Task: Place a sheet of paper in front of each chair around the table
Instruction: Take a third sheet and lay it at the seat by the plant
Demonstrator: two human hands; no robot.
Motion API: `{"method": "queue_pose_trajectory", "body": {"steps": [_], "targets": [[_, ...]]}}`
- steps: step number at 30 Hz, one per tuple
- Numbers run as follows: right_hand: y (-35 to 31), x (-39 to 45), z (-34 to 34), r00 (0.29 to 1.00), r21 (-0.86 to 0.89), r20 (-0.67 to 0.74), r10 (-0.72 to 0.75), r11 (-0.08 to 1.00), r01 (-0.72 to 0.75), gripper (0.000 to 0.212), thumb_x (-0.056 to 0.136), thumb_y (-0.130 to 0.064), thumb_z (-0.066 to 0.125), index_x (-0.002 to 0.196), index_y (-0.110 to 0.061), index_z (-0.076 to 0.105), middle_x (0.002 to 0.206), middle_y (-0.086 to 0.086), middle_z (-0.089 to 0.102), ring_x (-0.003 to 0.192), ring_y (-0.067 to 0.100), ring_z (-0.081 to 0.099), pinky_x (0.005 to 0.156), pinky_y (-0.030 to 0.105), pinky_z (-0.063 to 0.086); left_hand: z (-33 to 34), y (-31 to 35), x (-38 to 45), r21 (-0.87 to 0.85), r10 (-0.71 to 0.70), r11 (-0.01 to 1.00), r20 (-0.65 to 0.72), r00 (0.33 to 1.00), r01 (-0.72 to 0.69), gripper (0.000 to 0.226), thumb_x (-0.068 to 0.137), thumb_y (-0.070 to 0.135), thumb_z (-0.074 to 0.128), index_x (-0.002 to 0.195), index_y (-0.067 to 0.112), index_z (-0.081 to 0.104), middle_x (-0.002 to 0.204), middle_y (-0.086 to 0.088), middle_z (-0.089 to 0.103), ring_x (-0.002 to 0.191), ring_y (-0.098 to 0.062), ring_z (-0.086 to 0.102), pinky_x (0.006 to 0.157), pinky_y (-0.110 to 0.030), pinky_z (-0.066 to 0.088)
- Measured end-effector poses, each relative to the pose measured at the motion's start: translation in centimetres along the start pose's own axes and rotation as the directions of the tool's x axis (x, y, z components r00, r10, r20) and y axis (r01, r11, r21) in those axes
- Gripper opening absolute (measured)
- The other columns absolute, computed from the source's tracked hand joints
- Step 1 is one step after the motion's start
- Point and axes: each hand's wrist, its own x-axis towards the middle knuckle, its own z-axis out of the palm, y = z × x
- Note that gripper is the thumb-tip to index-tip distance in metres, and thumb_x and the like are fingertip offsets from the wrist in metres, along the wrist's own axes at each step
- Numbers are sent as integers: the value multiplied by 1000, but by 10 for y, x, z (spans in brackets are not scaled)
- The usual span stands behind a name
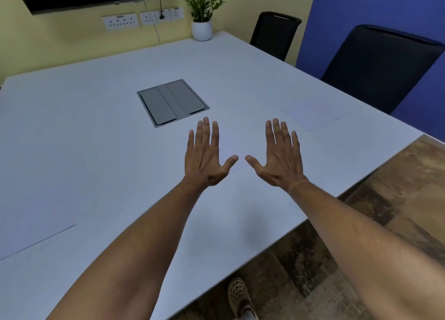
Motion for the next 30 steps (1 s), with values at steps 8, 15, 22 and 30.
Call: {"method": "queue_pose_trajectory", "body": {"steps": [8,15,22,30], "targets": [[20,80,52,994,63,88,-68,996,62,100,87,-72,37,157,-15,-6,167,9,-3,153,26,-5,123,46,-4,50,-10,65,-15,-144,989,58,988,145,100,83,77,13,154,12,-14,161,-13,-20,149,-27,-20,120,-46,-10],[21,130,87,981,121,163,-106,989,87,99,88,-71,42,158,-16,-2,166,10,3,153,29,3,122,47,4,67,-27,94,-14,-254,966,101,962,257,100,82,77,13,154,13,-16,161,-13,-21,148,-26,-21,120,-46,-10],[17,175,117,956,122,239,-171,982,145,100,86,-69,46,158,-15,3,165,13,14,150,32,16,116,50,19,93,-39,94,-7,-407,911,155,900,413,101,82,77,15,153,13,-17,161,-14,-20,148,-27,-20,121,-46,-7],[21,212,159,896,172,334,-291,954,246,99,84,-66,51,157,-12,11,158,17,28,140,36,29,109,49,29,126,-32,93,-35,-644,746,218,734,665,104,85,75,34,154,15,-14,163,-14,-12,150,-26,-12,120,-40,-2]]}}
